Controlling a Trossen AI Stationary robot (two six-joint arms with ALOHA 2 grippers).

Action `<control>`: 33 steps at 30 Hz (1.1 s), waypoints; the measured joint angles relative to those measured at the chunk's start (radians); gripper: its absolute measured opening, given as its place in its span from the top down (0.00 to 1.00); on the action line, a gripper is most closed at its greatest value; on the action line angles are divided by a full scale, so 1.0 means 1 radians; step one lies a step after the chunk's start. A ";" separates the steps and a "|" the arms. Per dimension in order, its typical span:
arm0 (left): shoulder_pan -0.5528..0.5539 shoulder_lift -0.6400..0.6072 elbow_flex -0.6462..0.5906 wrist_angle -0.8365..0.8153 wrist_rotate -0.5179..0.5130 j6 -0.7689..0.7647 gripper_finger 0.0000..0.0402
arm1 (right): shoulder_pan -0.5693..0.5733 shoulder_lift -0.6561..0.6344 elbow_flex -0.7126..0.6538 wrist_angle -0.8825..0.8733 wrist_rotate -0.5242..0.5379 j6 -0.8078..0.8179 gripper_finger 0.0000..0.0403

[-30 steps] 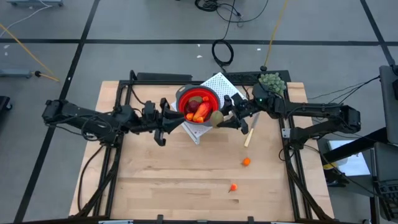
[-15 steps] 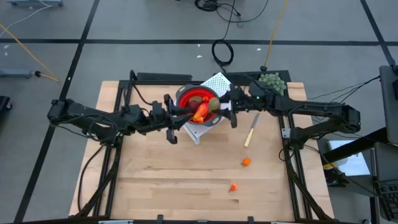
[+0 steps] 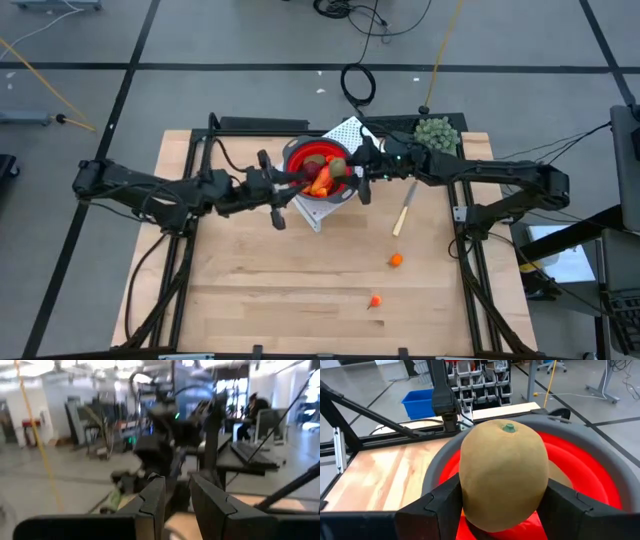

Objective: Pick & Place Fruit
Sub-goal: Put the kiwi into the red strainer

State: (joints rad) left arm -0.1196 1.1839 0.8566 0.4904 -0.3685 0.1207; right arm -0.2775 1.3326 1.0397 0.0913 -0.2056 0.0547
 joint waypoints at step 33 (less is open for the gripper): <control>-0.023 -0.302 -0.206 -0.314 -0.022 -0.185 0.77 | -0.024 0.143 -0.001 0.183 0.132 -0.048 0.48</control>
State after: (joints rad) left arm -0.1421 0.8821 0.6509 0.1764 -0.3906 -0.0646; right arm -0.3019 1.4757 1.0388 0.2739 -0.0738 0.0063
